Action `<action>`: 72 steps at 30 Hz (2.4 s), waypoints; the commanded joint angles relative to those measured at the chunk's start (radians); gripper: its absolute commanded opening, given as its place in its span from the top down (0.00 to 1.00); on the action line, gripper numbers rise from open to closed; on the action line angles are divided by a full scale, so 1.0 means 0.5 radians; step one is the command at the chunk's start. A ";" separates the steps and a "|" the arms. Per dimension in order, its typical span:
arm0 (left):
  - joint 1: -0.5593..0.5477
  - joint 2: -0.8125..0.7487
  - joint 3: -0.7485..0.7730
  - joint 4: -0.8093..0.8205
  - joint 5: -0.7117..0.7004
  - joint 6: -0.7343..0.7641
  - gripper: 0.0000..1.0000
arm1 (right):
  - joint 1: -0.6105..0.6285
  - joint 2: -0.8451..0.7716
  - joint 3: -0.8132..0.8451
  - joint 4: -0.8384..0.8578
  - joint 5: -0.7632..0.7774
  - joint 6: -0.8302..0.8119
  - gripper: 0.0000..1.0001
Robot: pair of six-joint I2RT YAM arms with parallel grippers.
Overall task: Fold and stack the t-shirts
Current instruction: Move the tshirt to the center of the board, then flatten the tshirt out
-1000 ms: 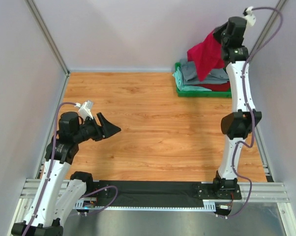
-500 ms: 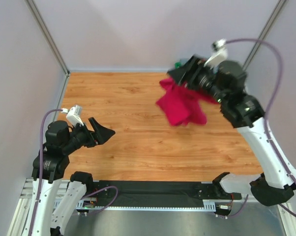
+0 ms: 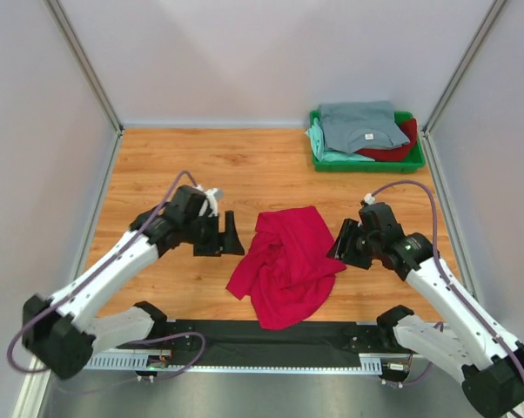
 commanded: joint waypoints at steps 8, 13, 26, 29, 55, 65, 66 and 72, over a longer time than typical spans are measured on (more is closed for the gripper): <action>-0.180 0.947 0.200 0.327 -0.200 0.225 0.17 | -0.158 0.708 0.014 0.527 -0.644 -0.420 0.35; -0.180 1.245 0.292 0.465 -0.065 0.240 0.21 | -0.032 1.071 0.305 0.546 -0.662 -0.504 0.27; -0.183 1.608 0.400 0.459 0.000 0.264 0.66 | 0.220 1.559 0.542 0.377 -0.153 -0.596 0.64; -0.183 1.522 0.357 0.450 -0.027 0.261 0.79 | 0.217 1.608 0.542 0.402 -0.117 -0.608 0.66; -0.174 0.246 0.412 0.320 0.190 0.157 1.00 | 0.330 0.903 0.677 0.523 -0.377 -0.452 0.55; -0.177 0.065 0.393 0.183 0.156 0.087 1.00 | 0.631 1.175 0.422 1.300 -0.466 -0.378 0.40; -0.177 0.043 0.390 0.174 0.160 0.086 1.00 | 0.643 1.203 0.425 1.380 -0.466 -0.378 0.40; -0.177 -0.030 0.454 0.009 0.089 0.135 1.00 | 0.680 1.494 0.674 1.023 0.014 -0.405 0.64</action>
